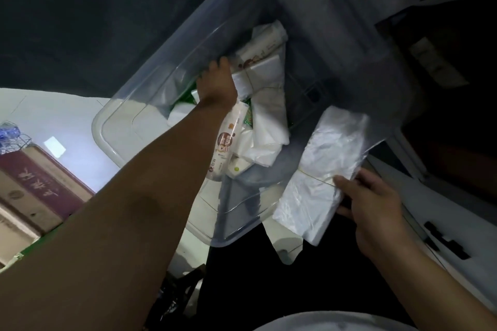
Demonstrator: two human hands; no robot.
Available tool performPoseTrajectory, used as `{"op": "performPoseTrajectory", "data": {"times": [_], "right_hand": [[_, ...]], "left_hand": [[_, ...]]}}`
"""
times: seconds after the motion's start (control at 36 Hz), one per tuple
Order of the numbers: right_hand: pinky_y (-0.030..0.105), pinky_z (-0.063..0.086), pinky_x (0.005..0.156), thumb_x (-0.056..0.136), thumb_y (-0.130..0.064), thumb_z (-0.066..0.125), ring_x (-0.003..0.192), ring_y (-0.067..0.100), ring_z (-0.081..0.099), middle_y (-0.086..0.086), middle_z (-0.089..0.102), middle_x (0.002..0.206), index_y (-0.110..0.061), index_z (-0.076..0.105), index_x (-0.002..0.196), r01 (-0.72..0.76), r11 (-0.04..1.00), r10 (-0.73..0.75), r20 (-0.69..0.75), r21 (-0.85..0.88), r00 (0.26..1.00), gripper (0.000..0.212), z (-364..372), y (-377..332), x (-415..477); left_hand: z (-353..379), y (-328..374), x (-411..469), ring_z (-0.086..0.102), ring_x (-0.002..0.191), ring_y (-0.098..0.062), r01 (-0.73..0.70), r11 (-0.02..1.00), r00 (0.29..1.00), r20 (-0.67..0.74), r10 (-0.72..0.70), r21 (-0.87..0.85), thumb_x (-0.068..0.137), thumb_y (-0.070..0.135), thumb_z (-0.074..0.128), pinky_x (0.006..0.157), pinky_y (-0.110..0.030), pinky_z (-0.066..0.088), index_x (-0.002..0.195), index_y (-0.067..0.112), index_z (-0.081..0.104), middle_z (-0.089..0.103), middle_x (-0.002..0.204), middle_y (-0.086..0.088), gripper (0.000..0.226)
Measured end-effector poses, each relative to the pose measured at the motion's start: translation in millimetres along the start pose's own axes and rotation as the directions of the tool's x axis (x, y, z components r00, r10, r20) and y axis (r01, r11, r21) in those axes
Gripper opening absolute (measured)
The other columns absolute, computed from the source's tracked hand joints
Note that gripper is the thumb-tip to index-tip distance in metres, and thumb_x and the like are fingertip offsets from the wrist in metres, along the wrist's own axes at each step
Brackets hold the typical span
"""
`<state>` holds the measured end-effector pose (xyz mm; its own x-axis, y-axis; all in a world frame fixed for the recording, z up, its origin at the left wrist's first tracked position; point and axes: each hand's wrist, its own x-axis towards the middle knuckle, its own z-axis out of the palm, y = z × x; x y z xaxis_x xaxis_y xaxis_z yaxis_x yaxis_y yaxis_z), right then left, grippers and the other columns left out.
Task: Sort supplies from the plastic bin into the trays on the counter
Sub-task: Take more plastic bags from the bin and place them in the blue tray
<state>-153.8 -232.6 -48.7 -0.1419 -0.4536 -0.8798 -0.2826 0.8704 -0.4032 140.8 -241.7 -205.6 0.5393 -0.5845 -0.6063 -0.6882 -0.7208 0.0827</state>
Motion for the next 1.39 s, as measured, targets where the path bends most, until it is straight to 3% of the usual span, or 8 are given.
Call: {"op": "performPoseTrajectory", "data": {"times": [0.31, 0.5, 0.58, 0.69, 0.94, 1.03, 1.14, 1.39], "right_hand": [[0.051, 0.061, 0.074, 0.087, 0.0, 0.066, 0.086, 0.034, 0.073, 0.021, 0.073, 0.096, -0.014, 0.075, 0.092, 0.036, 0.999, -0.033, 0.082, -0.028, 0.996, 0.017, -7.4, -9.2, -9.6], [0.042, 0.061, 0.065, 0.085, 0.001, 0.067, 0.072, 0.026, 0.072, 0.007, 0.073, 0.077, -0.016, 0.075, 0.077, 0.113, 0.99, -0.092, 0.224, -0.084, 0.97, 0.019, -2.0, -48.1, -35.0], [0.045, 0.06, 0.066, 0.084, 0.002, 0.067, 0.069, 0.025, 0.07, 0.012, 0.072, 0.078, -0.013, 0.073, 0.077, 0.195, 0.972, -0.144, 0.322, -0.133, 0.936, 0.018, 0.4, -78.8, -46.2], [0.061, 0.055, 0.072, 0.085, -0.001, 0.067, 0.081, 0.041, 0.07, 0.024, 0.072, 0.092, -0.009, 0.072, 0.086, 0.322, 0.929, -0.215, 0.441, -0.184, 0.871, 0.009, 3.5, -115.5, -57.3], [0.027, 0.053, 0.049, 0.084, 0.001, 0.067, 0.061, 0.014, 0.07, 0.005, 0.075, 0.08, -0.012, 0.073, 0.092, 0.519, 0.847, -0.287, 0.722, -0.115, 0.629, 0.017, 9.6, -169.0, -87.7], [0.033, 0.057, 0.059, 0.081, 0.002, 0.067, 0.069, 0.021, 0.07, 0.009, 0.076, 0.085, -0.011, 0.074, 0.095, 0.541, 0.839, -0.251, 0.834, -0.066, 0.491, 0.02, 11.3, -180.7, -105.9], [0.034, 0.058, 0.066, 0.071, -0.007, 0.077, 0.078, 0.028, 0.072, 0.016, 0.075, 0.094, -0.01, 0.076, 0.1, 0.523, 0.852, -0.176, 0.939, -0.005, 0.294, 0.029, 5.8, -186.8, -127.4], [0.029, 0.056, 0.061, 0.076, -0.003, 0.071, 0.074, 0.023, 0.073, 0.014, 0.076, 0.094, -0.01, 0.073, 0.108, 0.515, 0.855, -0.181, 0.966, 0.061, 0.186, 0.033, -18.8, -166.6, -146.6]], "left_hand": [[-15.9, -12.5, -23.4, 0.063, 0.108, -0.035, -0.051, 0.999, 0.997, 0.05, 0.051, -0.01, 0.092, 0.002, 0.054, 0.09, -0.044, 0.054, 0.117, 0.012, 0.067, 0.068, 0.114, -0.014, 0.03], [-71.5, -16.0, -94.9, 0.06, 0.084, -0.025, 0.049, 0.952, 0.997, -0.048, -0.066, -0.301, 0.086, 0.01, 0.067, 0.07, -0.029, 0.044, 0.096, 0.011, 0.071, 0.066, 0.09, -0.006, 0.011], [-111.9, -11.6, -145.1, 0.056, 0.071, -0.026, 0.082, 0.788, 0.993, -0.014, -0.114, -0.61, 0.081, 0.009, 0.077, 0.063, -0.028, 0.04, 0.084, 0.01, 0.069, 0.059, 0.074, -0.004, 0.008], [-164.1, 2.7, -222.6, 0.07, 0.085, -0.025, 0.158, 0.384, 0.982, 0.106, -0.155, -0.91, 0.083, 0.011, 0.077, 0.073, -0.039, 0.059, 0.104, 0.013, 0.074, 0.074, 0.095, -0.007, 0.022], [-210.8, 45.0, -358.9, 0.072, 0.101, -0.021, 0.003, -0.001, 0.989, 0.003, -0.15, -1.0, 0.083, 0.021, 0.075, 0.082, -0.039, 0.06, 0.116, 0.019, 0.072, 0.074, 0.113, -0.002, 0.033], [-204.8, 62.6, -377.2, 0.073, 0.098, -0.024, -0.018, -0.128, 0.981, 0.007, -0.192, -0.992, 0.078, 0.014, 0.078, 0.08, -0.041, 0.061, 0.111, 0.015, 0.073, 0.075, 0.105, -0.006, 0.034], [-191.4, 80.6, -390.0, 0.073, 0.093, -0.026, -0.03, -0.102, 0.919, 0.013, -0.394, -0.994, 0.084, 0.008, 0.075, 0.076, -0.041, 0.061, 0.111, 0.018, 0.072, 0.075, 0.096, -0.003, 0.029], [-181.6, 65.9, -427.2, 0.07, 0.086, -0.001, -0.122, 0.206, 0.901, -0.195, -0.388, -0.971, 0.08, 0.033, 0.079, 0.071, -0.022, 0.06, 0.107, 0.041, 0.069, 0.073, 0.097, 0.015, 0.03]]}}
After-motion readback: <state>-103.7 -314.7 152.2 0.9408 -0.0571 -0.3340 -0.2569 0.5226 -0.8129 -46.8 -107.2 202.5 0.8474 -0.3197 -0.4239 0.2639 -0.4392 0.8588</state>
